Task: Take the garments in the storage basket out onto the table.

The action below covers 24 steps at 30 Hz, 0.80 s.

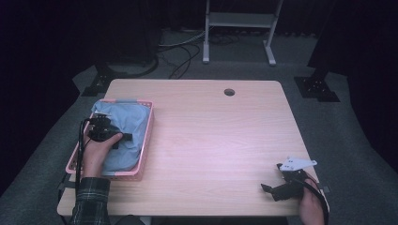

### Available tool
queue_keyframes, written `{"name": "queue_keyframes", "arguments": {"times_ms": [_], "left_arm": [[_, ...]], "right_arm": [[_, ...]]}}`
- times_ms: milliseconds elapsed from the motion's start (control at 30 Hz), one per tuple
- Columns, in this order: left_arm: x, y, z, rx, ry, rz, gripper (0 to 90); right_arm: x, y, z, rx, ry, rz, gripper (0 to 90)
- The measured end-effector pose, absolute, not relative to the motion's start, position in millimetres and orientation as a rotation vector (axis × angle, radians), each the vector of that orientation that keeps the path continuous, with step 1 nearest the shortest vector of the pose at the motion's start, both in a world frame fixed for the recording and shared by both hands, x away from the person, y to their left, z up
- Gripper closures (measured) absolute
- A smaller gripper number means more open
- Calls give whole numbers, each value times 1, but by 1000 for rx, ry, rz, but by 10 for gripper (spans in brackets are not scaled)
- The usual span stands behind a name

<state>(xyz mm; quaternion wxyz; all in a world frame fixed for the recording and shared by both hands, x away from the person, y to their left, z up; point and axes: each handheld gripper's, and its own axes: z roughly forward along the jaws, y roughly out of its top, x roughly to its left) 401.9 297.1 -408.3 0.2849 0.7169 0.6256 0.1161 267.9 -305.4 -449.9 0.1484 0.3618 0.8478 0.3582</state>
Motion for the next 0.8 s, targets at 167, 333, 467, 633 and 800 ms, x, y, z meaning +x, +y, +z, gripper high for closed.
{"name": "queue_keyframes", "arguments": {"times_ms": [167, 333, 467, 633, 800], "left_arm": [[403, 296, -410, 1933, 1682, 295, 0], [405, 296, -412, 1935, 1699, 283, 0], [405, 296, -412, 1939, 1708, 284, 41], [404, 296, -410, 1947, 1701, 293, 132], [405, 294, -410, 1952, 1709, 297, 152]], "right_arm": [[268, -305, -450, 1040, 2438, 1030, 0], [268, -305, -450, 1040, 2438, 1030, 0], [268, -305, -450, 1041, 2438, 1030, 0], [268, -305, -450, 1040, 2438, 1030, 0], [268, -305, -450, 1040, 2438, 1030, 0]]}}
